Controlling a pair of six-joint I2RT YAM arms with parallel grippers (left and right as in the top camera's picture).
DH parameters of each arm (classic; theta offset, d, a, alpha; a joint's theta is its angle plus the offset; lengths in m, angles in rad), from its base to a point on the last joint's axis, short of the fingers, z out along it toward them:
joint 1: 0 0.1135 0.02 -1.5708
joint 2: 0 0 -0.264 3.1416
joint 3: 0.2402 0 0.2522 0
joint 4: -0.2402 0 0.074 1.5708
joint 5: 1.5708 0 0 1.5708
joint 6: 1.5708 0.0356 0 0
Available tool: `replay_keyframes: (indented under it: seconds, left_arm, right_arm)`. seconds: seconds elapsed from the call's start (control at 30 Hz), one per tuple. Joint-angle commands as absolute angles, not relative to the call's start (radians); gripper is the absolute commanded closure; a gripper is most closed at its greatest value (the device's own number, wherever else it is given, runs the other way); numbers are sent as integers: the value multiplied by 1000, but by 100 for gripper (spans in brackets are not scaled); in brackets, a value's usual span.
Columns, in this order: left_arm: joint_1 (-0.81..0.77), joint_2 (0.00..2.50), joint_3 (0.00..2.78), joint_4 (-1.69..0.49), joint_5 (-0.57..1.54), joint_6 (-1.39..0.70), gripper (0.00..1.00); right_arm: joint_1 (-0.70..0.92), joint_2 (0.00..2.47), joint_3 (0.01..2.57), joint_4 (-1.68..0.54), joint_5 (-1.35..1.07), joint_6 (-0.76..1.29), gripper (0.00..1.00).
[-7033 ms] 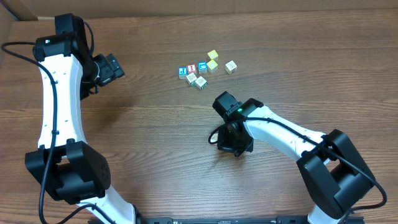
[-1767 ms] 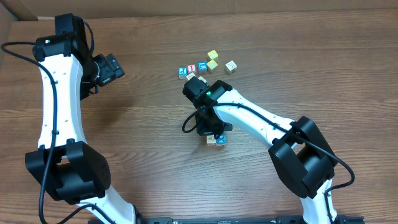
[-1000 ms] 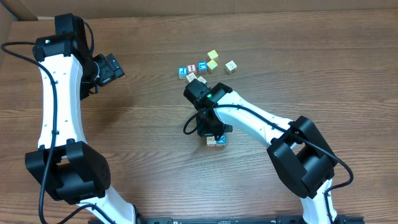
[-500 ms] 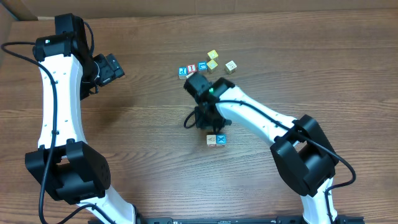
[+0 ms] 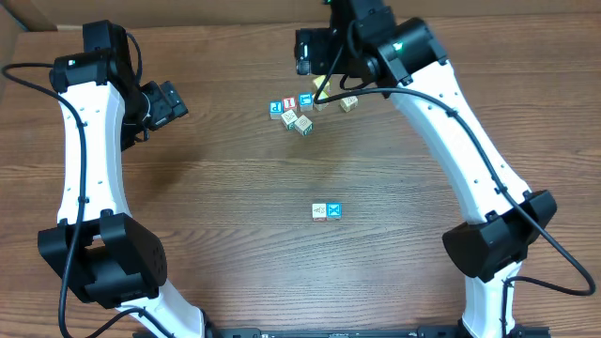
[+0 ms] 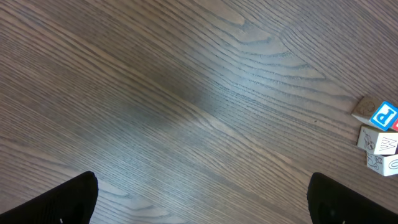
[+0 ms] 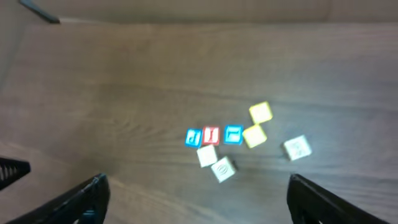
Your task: Flip 3 blocks
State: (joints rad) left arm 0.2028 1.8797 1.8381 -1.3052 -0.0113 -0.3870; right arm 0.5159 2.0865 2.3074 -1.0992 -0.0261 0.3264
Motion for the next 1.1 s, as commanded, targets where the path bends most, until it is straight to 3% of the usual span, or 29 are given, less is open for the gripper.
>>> replay_keyframes:
  seconds: [0.0,0.7,1.07]
  left_arm:
    - [189,1887,1861,-1304,-7,-389,0]
    - [189,1887,1861,-1304,-7,-389,0]
    - [189,1887,1861,-1304,-7,-389,0]
  right_arm:
    - [523,2124,2270,-1084,-28,231,7]
    - [535,2396,2133,-942,-59,174,13]
    - [577,2399,2067,-889,-73,134,27]
